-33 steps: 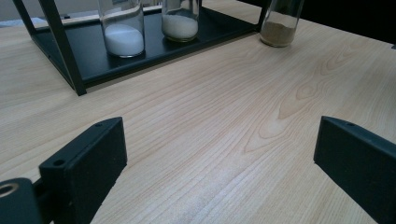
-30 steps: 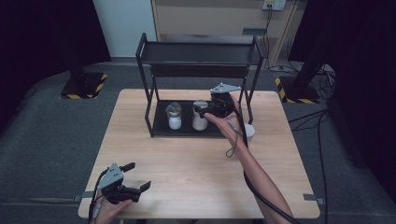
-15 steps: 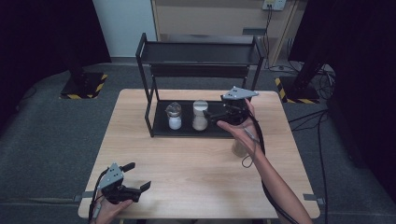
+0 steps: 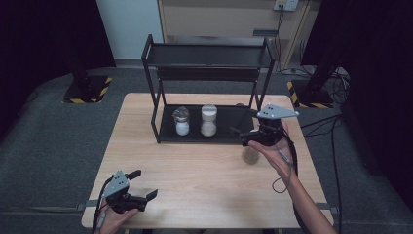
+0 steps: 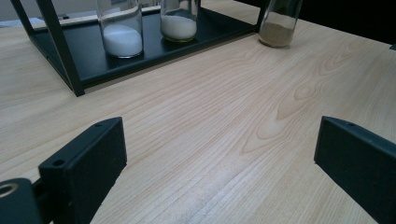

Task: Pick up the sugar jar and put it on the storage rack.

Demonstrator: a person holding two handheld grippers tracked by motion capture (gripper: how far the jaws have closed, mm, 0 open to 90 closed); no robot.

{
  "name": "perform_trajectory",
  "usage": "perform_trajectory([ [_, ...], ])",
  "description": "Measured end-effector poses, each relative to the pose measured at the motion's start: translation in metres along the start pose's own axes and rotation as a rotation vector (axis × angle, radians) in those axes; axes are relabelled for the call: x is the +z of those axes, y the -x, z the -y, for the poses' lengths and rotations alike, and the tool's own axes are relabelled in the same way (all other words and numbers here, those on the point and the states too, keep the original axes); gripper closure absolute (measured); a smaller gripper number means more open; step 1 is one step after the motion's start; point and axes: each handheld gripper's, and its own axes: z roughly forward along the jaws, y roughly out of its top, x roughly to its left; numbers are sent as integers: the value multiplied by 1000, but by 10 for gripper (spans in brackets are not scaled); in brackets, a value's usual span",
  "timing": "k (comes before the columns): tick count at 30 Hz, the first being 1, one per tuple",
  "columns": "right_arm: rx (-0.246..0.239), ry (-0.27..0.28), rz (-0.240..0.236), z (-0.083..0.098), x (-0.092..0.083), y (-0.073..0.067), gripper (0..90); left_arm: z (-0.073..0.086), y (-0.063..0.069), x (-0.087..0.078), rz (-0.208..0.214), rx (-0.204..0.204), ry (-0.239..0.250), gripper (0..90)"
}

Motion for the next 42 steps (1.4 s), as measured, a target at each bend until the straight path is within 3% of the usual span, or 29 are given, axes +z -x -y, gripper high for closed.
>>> perform_trajectory([
  [17,17,13,28,43,-67,-8,76,-1,0,0,-2,-2,-4,14],
  [29,50,-4,58,74,-93,-15,73,-1,1,0,-2,-2,-3,13],
  [42,128,-17,97,115,-110,-19,71,-1,1,1,2,3,-6,13],
])
